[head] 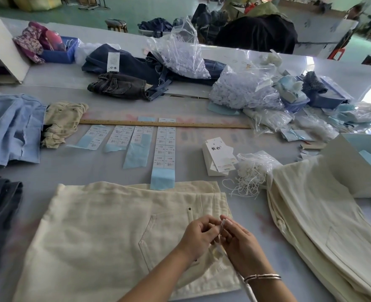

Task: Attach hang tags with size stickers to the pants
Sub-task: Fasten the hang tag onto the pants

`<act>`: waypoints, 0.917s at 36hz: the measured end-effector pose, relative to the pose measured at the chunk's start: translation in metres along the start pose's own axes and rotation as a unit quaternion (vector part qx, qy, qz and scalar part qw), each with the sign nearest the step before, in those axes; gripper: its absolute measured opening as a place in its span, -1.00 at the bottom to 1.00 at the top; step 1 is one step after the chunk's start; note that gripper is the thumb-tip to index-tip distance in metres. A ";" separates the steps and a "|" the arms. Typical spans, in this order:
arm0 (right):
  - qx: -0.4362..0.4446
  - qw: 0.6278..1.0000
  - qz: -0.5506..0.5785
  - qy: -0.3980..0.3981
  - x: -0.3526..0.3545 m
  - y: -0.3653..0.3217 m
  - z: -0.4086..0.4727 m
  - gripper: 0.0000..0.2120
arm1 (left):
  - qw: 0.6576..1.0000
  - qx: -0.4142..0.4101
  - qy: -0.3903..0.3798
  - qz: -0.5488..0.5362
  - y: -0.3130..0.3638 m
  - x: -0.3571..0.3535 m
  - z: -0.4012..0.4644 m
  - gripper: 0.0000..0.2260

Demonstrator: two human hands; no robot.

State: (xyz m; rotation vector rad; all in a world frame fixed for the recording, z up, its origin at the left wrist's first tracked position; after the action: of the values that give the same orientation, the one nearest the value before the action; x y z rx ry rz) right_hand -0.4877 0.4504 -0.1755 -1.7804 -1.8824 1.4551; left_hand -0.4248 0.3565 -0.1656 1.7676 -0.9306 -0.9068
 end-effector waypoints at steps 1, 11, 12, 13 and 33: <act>0.002 1.000 -0.003 0.003 0.001 0.000 0.000 -0.70 | 1.000 0.002 0.001 0.001 0.000 0.000 0.000 -0.85; 0.010 1.000 -0.002 0.006 0.003 0.001 0.002 -0.79 | 1.000 0.013 0.011 0.021 -0.001 0.002 0.001 -0.81; 0.010 1.000 -0.006 0.005 0.003 0.001 0.002 -0.82 | 1.000 0.013 0.010 0.021 -0.001 0.002 0.001 -0.81; 0.010 1.000 -0.010 0.005 0.003 0.001 0.003 -0.83 | 1.000 0.012 0.009 0.020 -0.001 0.002 0.002 -0.82; 0.026 0.999 -0.035 0.028 0.002 -0.003 -0.001 -0.86 | 0.999 0.018 0.023 -0.014 -0.014 -0.006 0.009 -0.91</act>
State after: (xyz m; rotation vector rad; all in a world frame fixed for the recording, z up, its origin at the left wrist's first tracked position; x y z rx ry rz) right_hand -0.4893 0.4533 -0.1740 -1.6976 -1.8418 1.4023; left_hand -0.4320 0.3630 -0.1806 1.8283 -0.8992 -0.8682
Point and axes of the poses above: each hand's wrist, its own z-axis towards the middle knuckle, its own x-axis out of the back of the hand, y = z × x, the point moved 6 cm from there along z, towards the middle knuckle, and after that the axes turned 4 degrees about x, right-handed, at the moved point
